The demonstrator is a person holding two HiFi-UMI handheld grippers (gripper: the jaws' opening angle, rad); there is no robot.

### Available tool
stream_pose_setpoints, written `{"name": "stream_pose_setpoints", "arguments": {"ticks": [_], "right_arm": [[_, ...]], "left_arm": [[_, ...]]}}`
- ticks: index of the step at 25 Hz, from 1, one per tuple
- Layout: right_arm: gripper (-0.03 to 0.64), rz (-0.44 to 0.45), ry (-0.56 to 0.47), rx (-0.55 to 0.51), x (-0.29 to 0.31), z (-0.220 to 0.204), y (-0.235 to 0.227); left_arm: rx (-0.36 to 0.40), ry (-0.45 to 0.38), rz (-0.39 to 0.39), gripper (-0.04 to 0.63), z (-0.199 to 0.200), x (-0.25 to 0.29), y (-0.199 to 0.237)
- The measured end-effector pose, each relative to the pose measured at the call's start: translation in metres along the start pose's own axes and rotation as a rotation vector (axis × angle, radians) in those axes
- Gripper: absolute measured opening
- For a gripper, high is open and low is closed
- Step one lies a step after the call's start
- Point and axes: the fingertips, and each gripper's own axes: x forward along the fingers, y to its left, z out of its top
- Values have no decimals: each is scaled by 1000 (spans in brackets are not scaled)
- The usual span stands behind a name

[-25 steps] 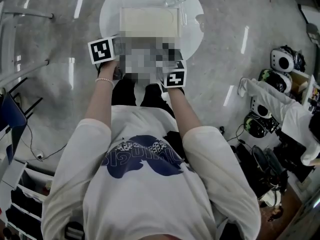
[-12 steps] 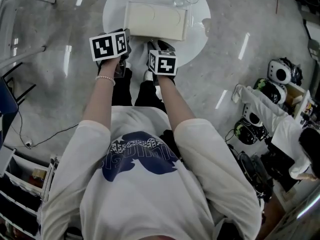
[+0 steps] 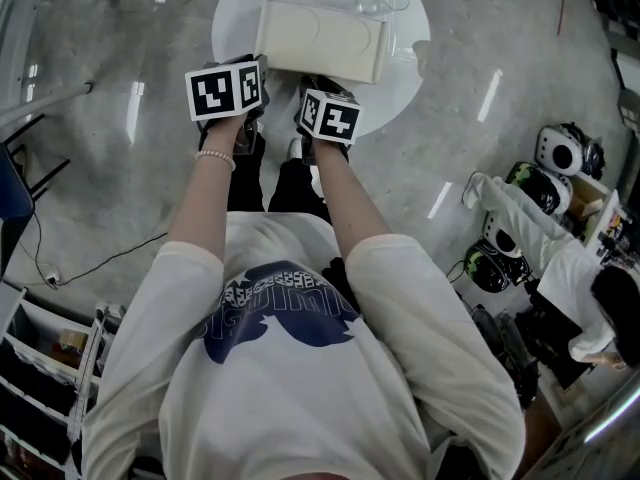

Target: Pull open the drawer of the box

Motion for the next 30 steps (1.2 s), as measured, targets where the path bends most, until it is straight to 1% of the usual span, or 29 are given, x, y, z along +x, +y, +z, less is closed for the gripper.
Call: {"name": "stream_pose_setpoints", "arguments": {"ticks": [2, 5, 30], "right_arm": [[104, 0, 1, 13, 0, 0, 0], [75, -4, 7, 13, 0, -1, 2], [66, -25, 16, -4, -1, -2, 1]], "left_arm": [[1, -3, 0, 87, 0, 0, 0], [3, -1, -1, 87, -1, 0, 0], [6, 14, -4, 87, 0, 2, -1]]}}
